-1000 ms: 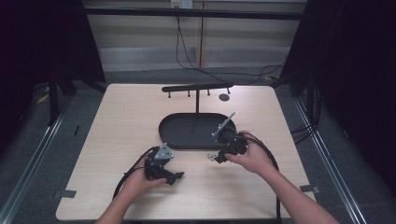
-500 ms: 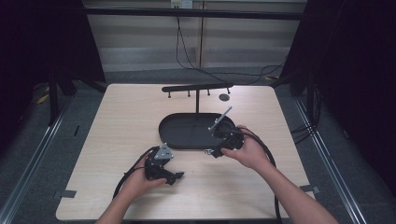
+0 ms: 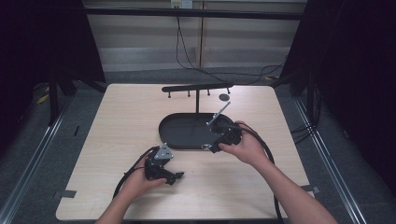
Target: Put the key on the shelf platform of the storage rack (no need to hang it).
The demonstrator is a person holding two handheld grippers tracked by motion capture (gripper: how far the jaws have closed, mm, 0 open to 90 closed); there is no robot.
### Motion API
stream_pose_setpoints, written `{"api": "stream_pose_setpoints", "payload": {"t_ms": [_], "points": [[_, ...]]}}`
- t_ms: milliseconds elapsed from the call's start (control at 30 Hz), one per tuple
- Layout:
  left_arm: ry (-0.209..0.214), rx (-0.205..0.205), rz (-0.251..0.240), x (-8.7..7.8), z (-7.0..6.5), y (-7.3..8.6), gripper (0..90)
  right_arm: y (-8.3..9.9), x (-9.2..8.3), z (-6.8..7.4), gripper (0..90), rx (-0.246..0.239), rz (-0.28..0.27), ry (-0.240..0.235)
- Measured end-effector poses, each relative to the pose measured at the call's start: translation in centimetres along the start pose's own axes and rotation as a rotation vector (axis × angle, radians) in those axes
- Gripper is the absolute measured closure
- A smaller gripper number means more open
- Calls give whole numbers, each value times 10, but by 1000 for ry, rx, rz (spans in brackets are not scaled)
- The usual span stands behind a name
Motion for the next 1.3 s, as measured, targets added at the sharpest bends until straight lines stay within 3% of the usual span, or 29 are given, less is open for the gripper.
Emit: {"api": "stream_pose_setpoints", "payload": {"t_ms": [633,1300], "points": [[-1,3,1,0,0,0,101,-13,-7,-9,689,12,-19,24],[-1,4,1,0,0,0,101,-24,-11,-21,690,67,-37,33]]}}
Point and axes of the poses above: each handheld gripper's, and its own axes: x roughly forward along the jaws, y roughly out of its underside, z roughly to its left, the point moved 6 cm from there along x, roughly forward along the jaws, and after that the axes turned 9 degrees about z, right-handed, at the moved point
